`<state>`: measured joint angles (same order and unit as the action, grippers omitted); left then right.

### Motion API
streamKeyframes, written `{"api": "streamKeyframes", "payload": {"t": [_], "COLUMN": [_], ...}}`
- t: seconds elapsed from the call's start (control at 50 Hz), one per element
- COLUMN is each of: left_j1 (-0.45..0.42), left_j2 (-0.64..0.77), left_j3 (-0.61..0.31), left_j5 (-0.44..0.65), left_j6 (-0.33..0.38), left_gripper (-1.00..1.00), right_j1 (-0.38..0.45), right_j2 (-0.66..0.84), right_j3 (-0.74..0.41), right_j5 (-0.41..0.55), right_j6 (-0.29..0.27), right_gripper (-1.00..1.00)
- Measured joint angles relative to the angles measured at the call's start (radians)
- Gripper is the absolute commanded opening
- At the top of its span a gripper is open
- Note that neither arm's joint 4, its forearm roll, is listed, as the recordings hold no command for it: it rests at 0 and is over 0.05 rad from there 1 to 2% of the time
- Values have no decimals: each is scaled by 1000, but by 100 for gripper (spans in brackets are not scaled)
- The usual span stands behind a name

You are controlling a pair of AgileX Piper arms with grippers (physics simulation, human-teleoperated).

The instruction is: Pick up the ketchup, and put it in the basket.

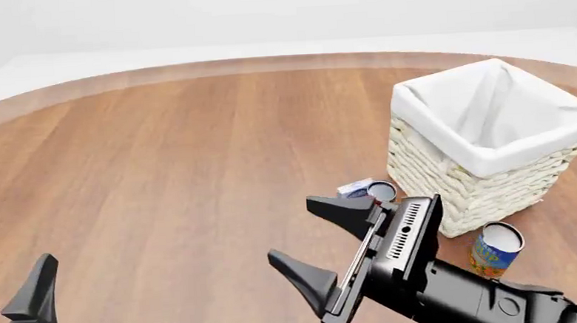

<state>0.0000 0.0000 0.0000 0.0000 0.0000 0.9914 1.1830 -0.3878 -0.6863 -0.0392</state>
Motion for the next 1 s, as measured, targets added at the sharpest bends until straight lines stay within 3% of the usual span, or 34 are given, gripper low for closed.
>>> {"api": "streamKeyframes", "payload": {"t": [0.36,1.0], "left_j1": [0,0], "left_j2": [0,0], "left_j3": [0,0], "left_j5": [0,0], "left_j6": [0,0], "left_gripper": [100,100], "right_j1": [101,215], "right_j2": [113,235], "right_j3": [-75,-153], "right_j5": [-6,-17], "right_j6": [64,114], "right_gripper": [100,100]}}
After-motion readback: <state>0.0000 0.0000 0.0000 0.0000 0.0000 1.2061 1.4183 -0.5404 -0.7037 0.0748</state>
